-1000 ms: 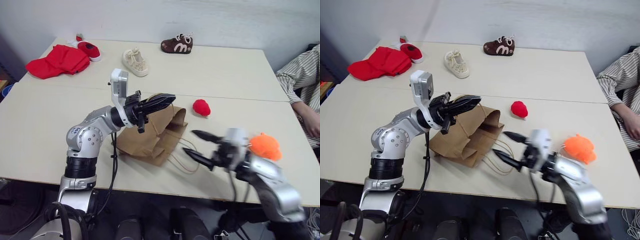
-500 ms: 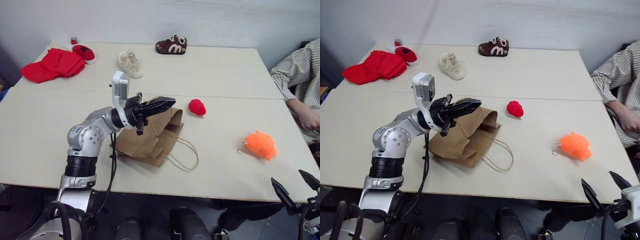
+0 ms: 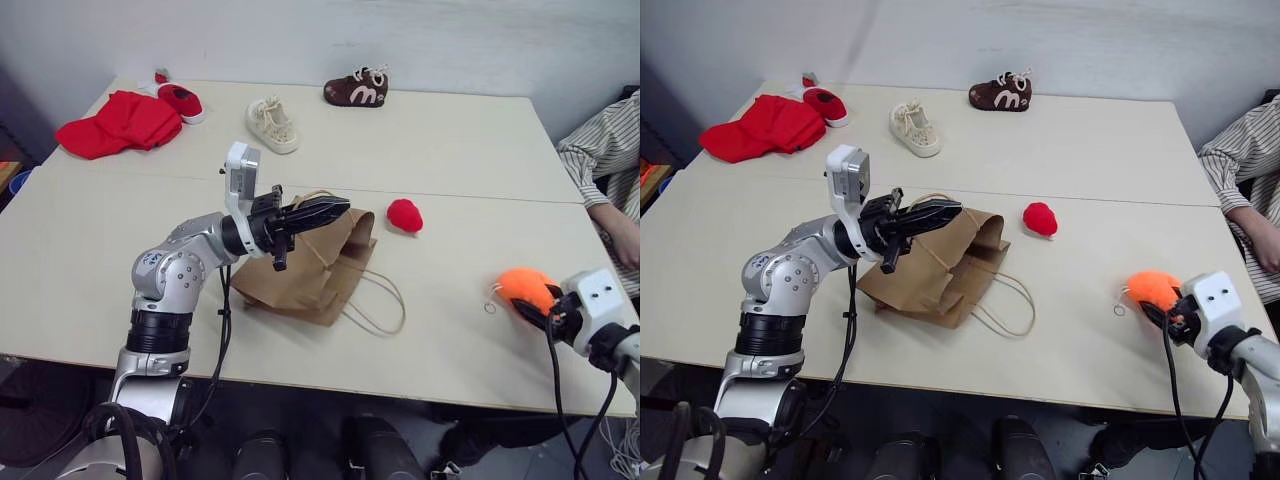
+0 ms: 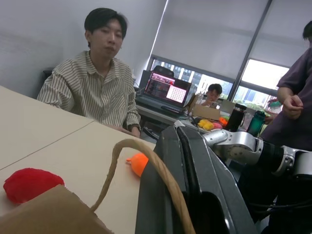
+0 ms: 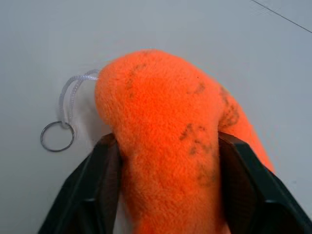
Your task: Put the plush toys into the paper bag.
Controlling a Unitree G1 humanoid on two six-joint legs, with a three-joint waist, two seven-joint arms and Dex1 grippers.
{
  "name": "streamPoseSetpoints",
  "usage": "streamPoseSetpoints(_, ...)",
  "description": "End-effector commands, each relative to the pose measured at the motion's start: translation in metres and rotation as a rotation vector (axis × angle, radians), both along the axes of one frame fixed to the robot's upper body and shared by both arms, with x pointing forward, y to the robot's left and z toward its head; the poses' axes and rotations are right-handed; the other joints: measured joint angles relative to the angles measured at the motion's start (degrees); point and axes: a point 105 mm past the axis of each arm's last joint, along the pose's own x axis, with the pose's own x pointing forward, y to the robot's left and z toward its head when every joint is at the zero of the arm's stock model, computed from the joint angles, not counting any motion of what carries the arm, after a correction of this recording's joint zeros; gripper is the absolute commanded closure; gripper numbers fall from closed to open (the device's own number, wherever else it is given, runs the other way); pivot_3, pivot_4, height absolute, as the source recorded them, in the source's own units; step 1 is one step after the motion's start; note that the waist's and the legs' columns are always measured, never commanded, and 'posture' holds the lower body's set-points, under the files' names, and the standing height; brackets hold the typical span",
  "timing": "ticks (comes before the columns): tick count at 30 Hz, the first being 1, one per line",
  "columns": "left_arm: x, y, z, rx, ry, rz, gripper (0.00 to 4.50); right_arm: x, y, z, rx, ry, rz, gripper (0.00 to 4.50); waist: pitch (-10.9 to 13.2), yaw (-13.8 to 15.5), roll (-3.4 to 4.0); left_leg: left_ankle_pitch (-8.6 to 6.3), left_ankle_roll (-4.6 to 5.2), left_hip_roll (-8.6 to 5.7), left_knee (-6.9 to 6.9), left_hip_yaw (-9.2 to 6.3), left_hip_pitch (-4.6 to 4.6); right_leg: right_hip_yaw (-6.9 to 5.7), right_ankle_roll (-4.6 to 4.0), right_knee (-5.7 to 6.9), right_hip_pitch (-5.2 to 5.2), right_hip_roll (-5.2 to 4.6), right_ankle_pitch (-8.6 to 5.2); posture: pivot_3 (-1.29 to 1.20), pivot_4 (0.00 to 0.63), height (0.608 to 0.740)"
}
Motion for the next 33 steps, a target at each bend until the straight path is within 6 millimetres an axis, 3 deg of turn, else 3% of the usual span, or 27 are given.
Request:
streamPoseSetpoints(1,-0.004,0.005,0.013,-0.009,-0.065,0.013,4.50,0.003,0.011,0.009,-0.013,-0.039,0.109,3.11,0.00,-0.08,0.00,0.00,0.00,0.00,0.01,0.00,0.01,0.00,0.01,0.01,0.01,0.00,0.01,0.00,0.150,0.740)
streamPoseSetpoints(2,-0.005,0.006,0.013,-0.010,-0.064,0.010,4.50,0.002,0.023,0.016,0.017,-0.061,0.180,3.43,0.00,-0.15,0.00,0.00,0.00,0.00,0.00,0.00,0.01,0.00,0.01,0.01,0.01,0.00,0.01,0.00,0.150,0.740)
streamPoseSetpoints(4,-0.008,0.008,0.015,-0.015,-0.056,-0.013,4.50,-0.008,0.070,0.034,0.123,-0.093,0.429,4.04,0.07,-0.50,0.09,0.01,-0.02,0.02,-0.01,0.01,0.00,0.00,0.01,0.02,-0.01,0.03,0.01,0.00,0.150,0.740)
streamPoseSetpoints(5,-0.009,0.009,0.016,-0.016,-0.053,-0.020,4.50,-0.013,0.085,0.039,0.158,-0.088,0.503,4.29,0.11,-0.79,0.16,0.02,-0.05,0.05,-0.03,0.01,0.00,0.00,0.01,0.04,-0.01,0.06,0.01,0.00,0.150,0.740)
streamPoseSetpoints(6,-0.010,0.009,0.017,-0.017,-0.051,-0.028,4.50,-0.014,0.117,0.043,0.179,-0.078,0.607,4.44,0.14,-1.13,0.21,0.02,-0.07,0.08,-0.03,0.00,0.00,0.00,0.01,0.04,-0.01,0.08,0.01,0.00,0.150,0.740)
streamPoseSetpoints(8,-0.010,0.009,0.018,-0.018,-0.048,-0.036,4.50,-0.013,0.160,0.048,0.180,-0.074,0.717,4.45,0.16,-1.65,0.22,0.04,-0.13,0.11,-0.04,-0.02,0.02,-0.01,0.01,0.08,-0.03,0.08,0.01,0.00,0.150,0.740)
streamPoseSetpoints(13,-0.013,0.003,0.021,-0.037,-0.038,-0.067,4.50,0.002,0.237,0.053,0.183,-0.073,0.819,4.45,0.22,-1.34,0.25,0.06,-0.19,0.12,0.02,-0.12,-0.06,-0.10,-0.02,0.13,-0.10,0.05,-0.01,0.00,0.150,0.740)
streamPoseSetpoints(15,-0.014,0.000,0.022,-0.052,-0.031,-0.081,4.50,0.007,0.259,0.050,0.168,-0.052,0.848,4.45,0.22,-1.13,0.25,0.06,-0.18,0.08,0.03,-0.15,-0.12,-0.15,-0.04,0.11,-0.12,-0.01,-0.02,0.00,0.150,0.740)
streamPoseSetpoints(23,-0.016,-0.001,0.034,-0.138,-0.001,-0.132,4.50,0.033,0.316,0.040,0.094,-0.045,0.910,4.45,0.26,-1.39,0.18,0.03,-0.05,0.02,0.15,-0.19,-0.48,-0.32,-0.05,0.12,-0.35,-0.15,-0.02,0.00,0.150,0.740)
streamPoseSetpoints(29,-0.016,0.003,0.040,-0.182,0.021,-0.151,4.50,0.048,0.327,0.039,0.146,-0.033,0.915,4.45,0.27,-1.62,0.18,0.06,-0.08,0.06,0.51,-0.18,-1.14,-0.32,-0.09,0.49,-1.08,-0.14,-0.05,0.00,0.150,0.740)
streamPoseSetpoints(30,-0.015,0.004,0.040,-0.184,0.020,-0.143,4.50,0.049,0.328,0.040,0.141,-0.054,0.921,3.74,0.27,-1.62,0.18,0.05,-0.06,0.07,0.55,-0.19,-1.17,-0.33,-0.09,0.48,-1.08,-0.14,-0.05,0.00,0.150,0.740)
streamPoseSetpoints(33,-0.012,0.006,0.042,-0.199,0.019,-0.128,4.50,0.047,0.328,0.045,0.134,-0.097,0.953,2.74,0.27,-1.60,0.18,0.03,-0.02,0.07,0.63,-0.21,-1.18,-0.33,-0.09,0.49,-1.05,-0.16,-0.04,0.00,0.150,0.740)
